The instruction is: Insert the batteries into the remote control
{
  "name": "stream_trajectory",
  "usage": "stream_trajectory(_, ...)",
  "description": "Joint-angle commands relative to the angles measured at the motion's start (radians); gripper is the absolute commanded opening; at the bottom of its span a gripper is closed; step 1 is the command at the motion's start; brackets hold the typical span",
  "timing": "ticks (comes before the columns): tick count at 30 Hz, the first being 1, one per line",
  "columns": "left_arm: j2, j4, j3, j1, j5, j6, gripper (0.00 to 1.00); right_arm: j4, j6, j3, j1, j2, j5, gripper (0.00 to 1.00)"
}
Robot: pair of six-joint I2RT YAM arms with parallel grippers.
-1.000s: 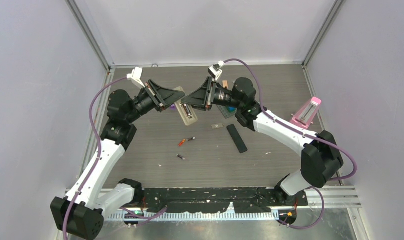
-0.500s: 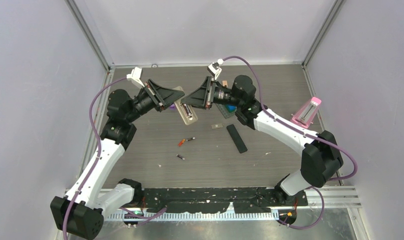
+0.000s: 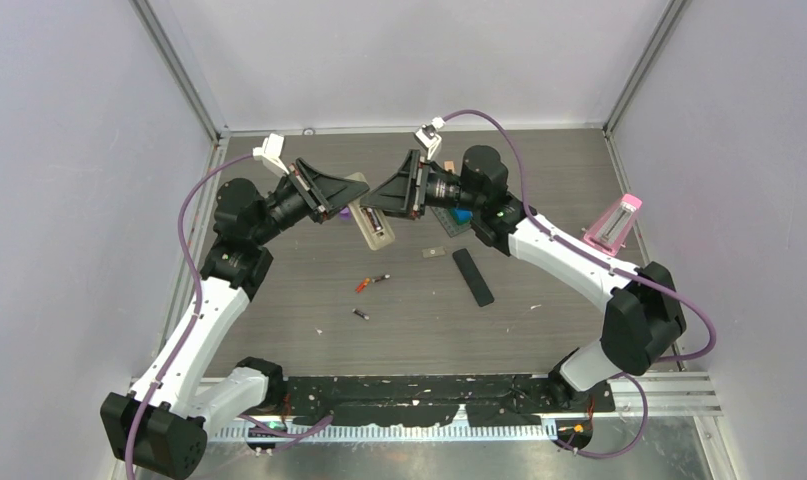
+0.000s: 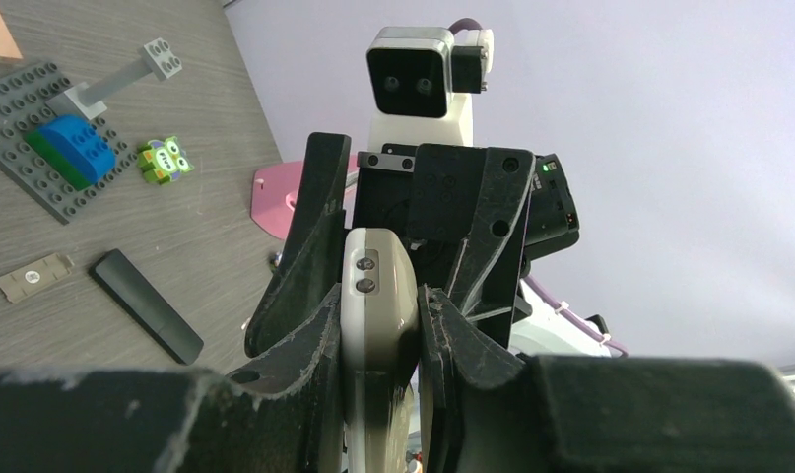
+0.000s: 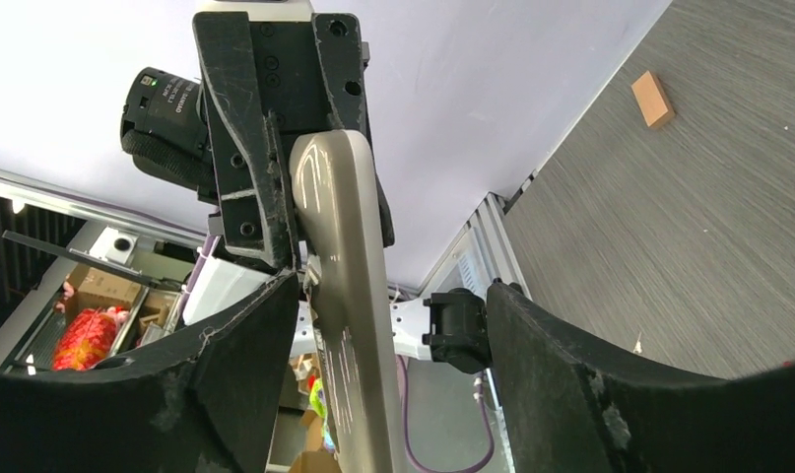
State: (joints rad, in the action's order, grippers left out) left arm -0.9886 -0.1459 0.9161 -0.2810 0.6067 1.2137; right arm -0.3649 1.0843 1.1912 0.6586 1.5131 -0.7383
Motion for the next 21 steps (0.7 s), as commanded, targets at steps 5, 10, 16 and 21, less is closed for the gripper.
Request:
stream_trajectory(5,0.009,-0.06,0.028,0.003,0.022,-0.026,0.0,-0.009,-0.124,0.009,-0.008,-0.09,-0.027,0.73)
stream_trajectory(10,0.002,-0.07,0.037,0.003,0.021,-0.018,0.0,0.086,-0.201,0.021,-0.008,-0.097,-0.022,0.64)
stream_trajectory(16,0.002,-0.07,0.036,0.003,0.025,-0.017,0.0,0.132,-0.258,0.021,-0.006,-0.102,-0.015,0.63)
stream_trajectory(21,0.002,-0.072,0.032,0.003,0.028,-0.017,0.0,0.204,-0.301,0.038,-0.002,-0.094,0.018,0.58)
